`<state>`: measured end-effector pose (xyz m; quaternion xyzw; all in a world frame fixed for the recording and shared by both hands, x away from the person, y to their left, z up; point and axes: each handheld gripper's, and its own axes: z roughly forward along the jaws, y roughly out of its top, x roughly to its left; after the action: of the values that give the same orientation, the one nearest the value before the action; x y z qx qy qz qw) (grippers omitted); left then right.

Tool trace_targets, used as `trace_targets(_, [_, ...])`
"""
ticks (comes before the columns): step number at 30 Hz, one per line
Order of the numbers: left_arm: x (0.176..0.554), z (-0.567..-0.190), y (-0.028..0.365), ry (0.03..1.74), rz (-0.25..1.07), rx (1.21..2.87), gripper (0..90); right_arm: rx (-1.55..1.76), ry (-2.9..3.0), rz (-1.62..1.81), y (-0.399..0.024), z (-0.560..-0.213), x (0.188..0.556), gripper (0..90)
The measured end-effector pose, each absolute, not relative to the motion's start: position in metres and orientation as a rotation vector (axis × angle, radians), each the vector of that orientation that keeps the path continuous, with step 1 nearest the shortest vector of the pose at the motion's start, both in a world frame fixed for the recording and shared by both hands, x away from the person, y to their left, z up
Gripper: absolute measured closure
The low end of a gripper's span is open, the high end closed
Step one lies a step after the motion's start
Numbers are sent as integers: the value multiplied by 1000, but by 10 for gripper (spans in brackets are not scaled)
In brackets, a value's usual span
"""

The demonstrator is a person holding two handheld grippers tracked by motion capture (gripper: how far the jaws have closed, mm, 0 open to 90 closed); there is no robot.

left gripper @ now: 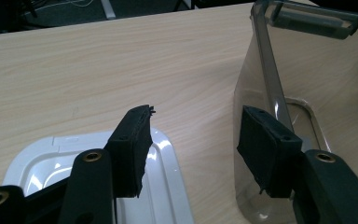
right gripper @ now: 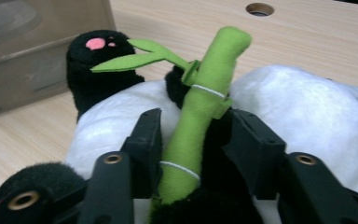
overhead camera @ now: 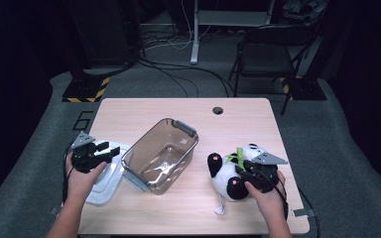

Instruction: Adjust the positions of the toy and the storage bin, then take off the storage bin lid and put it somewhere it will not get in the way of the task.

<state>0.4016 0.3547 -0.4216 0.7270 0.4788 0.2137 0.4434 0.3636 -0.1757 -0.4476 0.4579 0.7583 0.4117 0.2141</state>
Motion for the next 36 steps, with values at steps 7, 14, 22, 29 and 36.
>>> trace_targets(7, [406,-420,348,1158,491,1794,432,1263,2135,1159,-174,-451,366,624])
trace_targets(14, [406,-420,338,1119,462,1791,438,1293,2132,1184,-173,-452,365,736])
trace_targets(22, [407,-421,330,1076,401,1795,459,1316,2088,1190,-171,-445,361,761])
trace_targets(29, [407,-426,316,1018,370,1865,581,1313,2082,1165,-172,-439,359,762])
trace_targets(36, [405,-428,308,985,391,1935,727,1306,2074,1178,-173,-436,357,762])
